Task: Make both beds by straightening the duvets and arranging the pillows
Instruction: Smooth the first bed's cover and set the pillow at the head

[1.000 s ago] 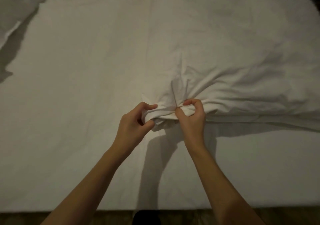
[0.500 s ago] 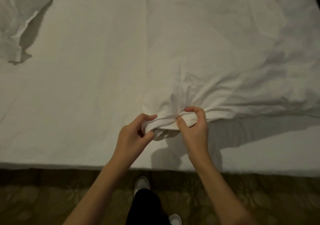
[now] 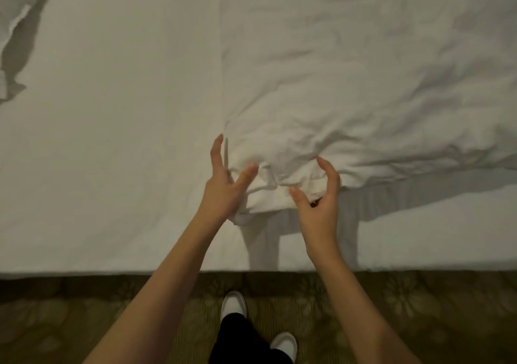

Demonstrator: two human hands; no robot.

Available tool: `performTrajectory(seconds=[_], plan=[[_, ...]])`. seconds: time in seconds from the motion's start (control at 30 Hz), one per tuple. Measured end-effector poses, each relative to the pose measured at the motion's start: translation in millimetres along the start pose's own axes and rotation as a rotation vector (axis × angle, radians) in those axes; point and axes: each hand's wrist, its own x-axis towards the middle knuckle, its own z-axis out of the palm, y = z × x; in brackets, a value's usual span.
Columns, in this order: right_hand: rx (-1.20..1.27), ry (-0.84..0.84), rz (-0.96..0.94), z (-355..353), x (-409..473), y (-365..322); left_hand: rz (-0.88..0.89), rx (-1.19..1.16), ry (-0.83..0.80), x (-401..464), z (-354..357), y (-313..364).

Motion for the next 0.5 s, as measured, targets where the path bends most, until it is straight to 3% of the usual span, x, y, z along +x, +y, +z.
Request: performTrajectory(seconds=[0.23,0.37,0.5], plan=[[-0.193,-0.033,0.169,-7.1,-0.9,25.6,-0.114,0.084,0.118,2.7,9.5,-28.4],[-0.473,-0.08,0.08,-27.2,-8.2,19.5,0.057,0.195,0.121,5.4,14.2,-19.3],[-0.653,0.074,-0.123,-54.9,-4.9,0.3,0.284,0.405,0.125,1.9,21.3,5.8]])
